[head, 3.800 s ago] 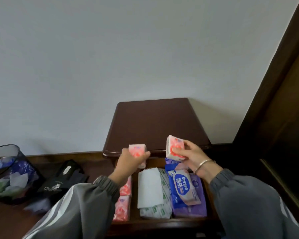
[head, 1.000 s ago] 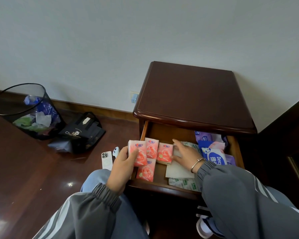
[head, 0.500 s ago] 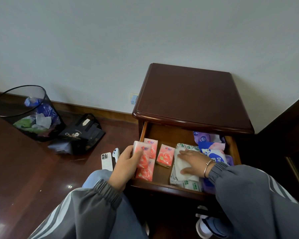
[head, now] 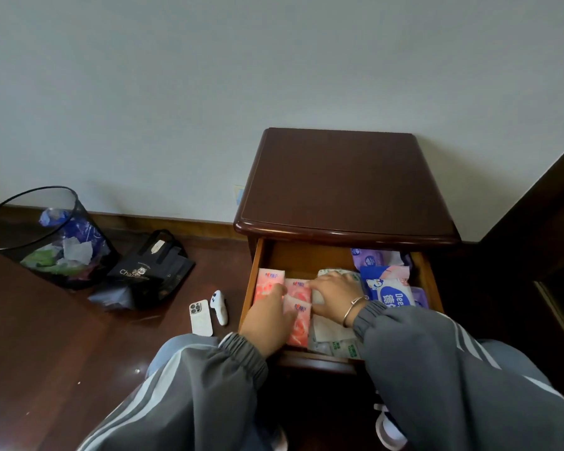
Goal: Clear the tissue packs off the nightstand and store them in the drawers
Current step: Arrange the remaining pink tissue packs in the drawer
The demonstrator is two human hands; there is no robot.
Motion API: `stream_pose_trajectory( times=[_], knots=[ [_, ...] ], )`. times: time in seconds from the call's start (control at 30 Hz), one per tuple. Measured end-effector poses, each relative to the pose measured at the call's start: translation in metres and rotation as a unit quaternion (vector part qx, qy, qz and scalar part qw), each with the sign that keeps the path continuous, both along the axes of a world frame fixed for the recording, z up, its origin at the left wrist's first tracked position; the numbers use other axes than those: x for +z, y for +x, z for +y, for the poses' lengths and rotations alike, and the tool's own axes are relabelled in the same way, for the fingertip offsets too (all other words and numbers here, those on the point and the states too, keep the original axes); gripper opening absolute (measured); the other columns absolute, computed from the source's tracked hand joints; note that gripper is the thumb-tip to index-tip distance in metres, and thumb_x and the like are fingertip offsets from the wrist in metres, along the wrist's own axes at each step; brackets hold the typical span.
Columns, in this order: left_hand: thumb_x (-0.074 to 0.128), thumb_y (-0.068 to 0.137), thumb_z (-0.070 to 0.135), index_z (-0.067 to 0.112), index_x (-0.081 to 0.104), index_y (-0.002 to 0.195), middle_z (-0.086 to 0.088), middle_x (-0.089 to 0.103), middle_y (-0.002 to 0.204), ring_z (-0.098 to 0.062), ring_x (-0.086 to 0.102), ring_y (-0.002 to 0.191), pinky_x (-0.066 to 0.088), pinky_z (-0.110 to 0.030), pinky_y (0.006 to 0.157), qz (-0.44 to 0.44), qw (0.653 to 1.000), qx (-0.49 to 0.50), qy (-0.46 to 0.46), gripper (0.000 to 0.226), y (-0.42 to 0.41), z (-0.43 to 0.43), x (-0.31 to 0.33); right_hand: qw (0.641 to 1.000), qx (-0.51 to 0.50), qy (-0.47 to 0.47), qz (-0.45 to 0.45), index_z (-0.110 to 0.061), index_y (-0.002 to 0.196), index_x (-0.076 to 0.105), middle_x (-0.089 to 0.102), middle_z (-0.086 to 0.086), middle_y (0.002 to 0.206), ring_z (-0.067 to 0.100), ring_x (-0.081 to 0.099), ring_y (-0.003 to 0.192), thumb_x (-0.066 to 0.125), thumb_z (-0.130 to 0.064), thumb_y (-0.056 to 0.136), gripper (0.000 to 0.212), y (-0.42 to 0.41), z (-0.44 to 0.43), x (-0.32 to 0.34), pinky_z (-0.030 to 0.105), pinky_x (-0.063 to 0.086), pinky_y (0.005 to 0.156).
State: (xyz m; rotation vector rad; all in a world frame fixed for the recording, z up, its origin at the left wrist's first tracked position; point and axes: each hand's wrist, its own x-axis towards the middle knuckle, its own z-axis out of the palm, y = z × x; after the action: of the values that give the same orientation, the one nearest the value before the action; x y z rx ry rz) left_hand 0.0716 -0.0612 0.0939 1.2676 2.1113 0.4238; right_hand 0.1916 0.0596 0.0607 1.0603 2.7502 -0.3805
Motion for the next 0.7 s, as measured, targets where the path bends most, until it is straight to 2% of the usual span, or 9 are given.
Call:
stream_pose_trajectory(
  times=[0.07,0.13,0.2,0.27,0.33,0.43,0.5,0.6,0.7],
  knots=[
    [0.051,0.096,0.024,0.015,0.041,0.135,-0.013,0.049,0.134,-0.03,0.058,0.113,0.044,-0.036,0.095,0.057,0.997,-0.054,-0.02,0.041,0.01,0.003,-0.003,1.0,0.001,-0.017,-0.026,-0.033,0.127,0.047,0.055,-0.004,0.13,0.021,0.045,0.124,0.056,-0.054,0.08,0.053,0.01,0.0,-0.004,0.043,0.027,0.104],
    [0.048,0.098,0.023,0.012,0.047,0.132,-0.013,0.034,0.143,-0.032,0.05,0.121,0.045,-0.04,0.097,0.159,0.981,-0.104,-0.042,0.036,0.018,0.006,-0.005,0.998,0.012,-0.012,-0.059,-0.031,0.135,0.04,0.05,-0.003,0.137,0.02,0.041,0.13,0.06,-0.056,0.077,0.066,0.023,0.001,-0.009,0.046,0.02,0.111],
    [0.046,0.098,0.022,0.012,0.053,0.128,-0.014,0.029,0.149,-0.034,0.035,0.132,0.04,-0.043,0.102,0.274,0.949,-0.147,-0.052,0.033,0.021,0.007,-0.007,0.996,0.035,0.0,-0.082,-0.028,0.136,0.039,0.045,-0.003,0.141,0.019,0.036,0.134,0.06,-0.054,0.078,0.067,0.034,0.003,-0.013,0.048,0.012,0.114],
    [0.049,0.097,0.029,0.013,0.056,0.126,-0.013,0.031,0.149,-0.032,0.031,0.134,0.034,-0.044,0.106,0.332,0.925,-0.176,-0.054,0.034,0.017,0.009,-0.009,0.993,0.061,0.006,-0.098,-0.027,0.137,0.038,0.04,-0.004,0.145,0.018,0.031,0.137,0.059,-0.051,0.081,0.065,0.041,0.006,-0.014,0.05,0.007,0.114],
    [0.051,0.095,0.036,0.015,0.057,0.124,-0.011,0.035,0.147,-0.031,0.034,0.133,0.03,-0.045,0.108,0.353,0.909,-0.216,-0.048,0.036,0.011,0.011,-0.008,0.99,0.082,0.005,-0.114,-0.026,0.14,0.035,0.034,-0.004,0.15,0.018,0.024,0.14,0.057,-0.049,0.083,0.065,0.044,0.008,-0.013,0.051,0.004,0.115],
    [0.05,0.096,0.032,0.018,0.056,0.128,-0.005,0.049,0.137,-0.026,0.042,0.128,0.026,-0.046,0.111,0.345,0.88,-0.325,-0.03,0.036,0.001,0.015,-0.007,0.988,0.09,0.002,-0.128,-0.026,0.143,0.029,0.027,-0.005,0.153,0.017,0.018,0.143,0.054,-0.049,0.085,0.068,0.045,0.008,-0.012,0.051,0.001,0.115],
    [0.049,0.096,0.031,0.02,0.051,0.135,-0.003,0.051,0.137,-0.025,0.041,0.129,0.023,-0.049,0.112,0.346,0.86,-0.373,-0.03,0.041,-0.005,0.014,-0.01,0.988,0.087,-0.001,-0.127,-0.026,0.144,0.028,0.026,-0.005,0.154,0.017,0.017,0.144,0.054,-0.05,0.085,0.068,0.045,0.009,-0.013,0.05,0.0,0.115],
    [0.049,0.094,0.036,0.02,0.04,0.143,-0.005,0.035,0.149,-0.028,0.027,0.138,0.019,-0.053,0.113,0.376,0.85,-0.368,-0.026,0.052,-0.012,0.01,-0.019,0.989,0.085,-0.002,-0.123,-0.025,0.144,0.029,0.025,-0.005,0.155,0.018,0.012,0.145,0.054,-0.049,0.085,0.068,0.045,0.008,-0.013,0.05,-0.001,0.116],
    [0.049,0.094,0.04,0.019,0.018,0.151,-0.008,0.02,0.156,-0.029,0.017,0.144,0.015,-0.055,0.115,0.382,0.86,-0.339,-0.025,0.069,-0.011,0.011,-0.026,0.989,0.09,0.009,-0.118,-0.025,0.144,0.029,0.026,-0.005,0.154,0.021,0.004,0.146,0.054,-0.049,0.086,0.067,0.045,0.007,-0.012,0.052,-0.001,0.115]
  ],
)
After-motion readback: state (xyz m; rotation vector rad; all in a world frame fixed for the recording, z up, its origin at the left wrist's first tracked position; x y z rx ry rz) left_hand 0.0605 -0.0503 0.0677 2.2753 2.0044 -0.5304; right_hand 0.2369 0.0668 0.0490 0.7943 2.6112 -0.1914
